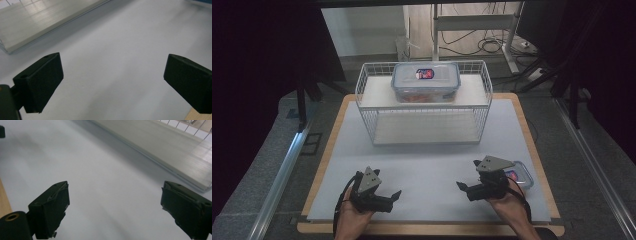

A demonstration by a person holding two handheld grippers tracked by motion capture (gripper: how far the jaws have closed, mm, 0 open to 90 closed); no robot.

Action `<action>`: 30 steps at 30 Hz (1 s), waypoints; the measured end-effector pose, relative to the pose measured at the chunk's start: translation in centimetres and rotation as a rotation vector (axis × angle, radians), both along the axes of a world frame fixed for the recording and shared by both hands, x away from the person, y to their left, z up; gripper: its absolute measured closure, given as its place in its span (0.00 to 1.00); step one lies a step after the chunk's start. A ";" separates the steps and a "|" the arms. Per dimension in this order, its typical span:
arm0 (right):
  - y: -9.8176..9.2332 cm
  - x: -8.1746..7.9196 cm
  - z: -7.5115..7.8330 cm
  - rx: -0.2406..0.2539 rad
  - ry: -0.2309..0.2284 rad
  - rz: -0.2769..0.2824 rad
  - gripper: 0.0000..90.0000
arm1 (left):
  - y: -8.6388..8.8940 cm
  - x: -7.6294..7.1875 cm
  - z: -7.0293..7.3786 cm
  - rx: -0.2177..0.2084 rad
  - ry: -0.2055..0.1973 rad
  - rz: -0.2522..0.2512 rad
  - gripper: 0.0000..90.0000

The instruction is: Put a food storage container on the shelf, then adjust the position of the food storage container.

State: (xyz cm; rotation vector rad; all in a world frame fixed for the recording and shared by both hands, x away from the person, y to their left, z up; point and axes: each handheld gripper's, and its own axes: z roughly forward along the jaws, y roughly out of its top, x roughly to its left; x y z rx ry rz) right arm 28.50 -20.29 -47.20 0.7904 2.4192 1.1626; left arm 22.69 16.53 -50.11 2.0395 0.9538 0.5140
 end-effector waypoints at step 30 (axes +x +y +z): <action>-3.0 0.1 -0.6 -0.035 0.130 -0.140 0.24 | 0.3 0.1 -0.5 -0.022 0.007 0.011 0.03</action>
